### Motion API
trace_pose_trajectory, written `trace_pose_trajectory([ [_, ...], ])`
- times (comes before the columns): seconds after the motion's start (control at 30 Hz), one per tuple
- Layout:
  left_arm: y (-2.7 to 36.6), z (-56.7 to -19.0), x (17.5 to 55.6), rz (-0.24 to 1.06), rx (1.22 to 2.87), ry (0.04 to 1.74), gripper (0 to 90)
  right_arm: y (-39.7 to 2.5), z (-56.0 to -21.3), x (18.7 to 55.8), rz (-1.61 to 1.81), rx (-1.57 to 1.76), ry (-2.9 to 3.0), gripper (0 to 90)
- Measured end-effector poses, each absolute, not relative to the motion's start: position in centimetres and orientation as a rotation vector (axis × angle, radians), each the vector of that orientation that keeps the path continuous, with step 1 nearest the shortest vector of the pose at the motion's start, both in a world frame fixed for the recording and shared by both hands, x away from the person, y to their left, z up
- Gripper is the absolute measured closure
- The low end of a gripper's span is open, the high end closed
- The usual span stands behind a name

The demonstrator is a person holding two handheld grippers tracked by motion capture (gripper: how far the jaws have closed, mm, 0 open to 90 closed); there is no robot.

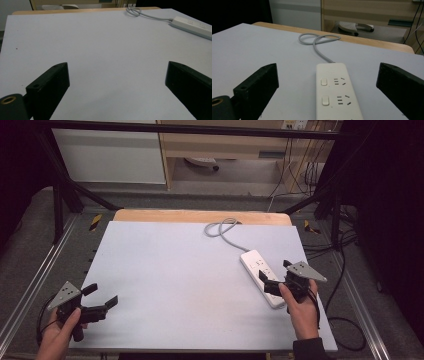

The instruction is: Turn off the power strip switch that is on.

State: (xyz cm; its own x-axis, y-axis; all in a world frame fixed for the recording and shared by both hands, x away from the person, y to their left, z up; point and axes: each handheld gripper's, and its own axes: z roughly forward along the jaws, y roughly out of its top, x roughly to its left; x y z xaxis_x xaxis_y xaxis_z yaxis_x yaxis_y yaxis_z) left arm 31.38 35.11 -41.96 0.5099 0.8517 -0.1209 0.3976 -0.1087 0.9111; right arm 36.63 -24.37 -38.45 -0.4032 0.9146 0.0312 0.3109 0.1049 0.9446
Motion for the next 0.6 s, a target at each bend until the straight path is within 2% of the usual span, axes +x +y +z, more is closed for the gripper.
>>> trace_pose_trajectory([
  [0.33,35.1,-42.0,31.4,0.545,1.717,1.065,5.4,-26.1,-38.4,35.3,1.290,1.194,1.779,4.8],
  [0.6,35.0,-42.0,31.4,0.546,1.717,1.068,5.4,-28.2,-39.7,34.0,1.262,1.211,1.775,4.9],
])
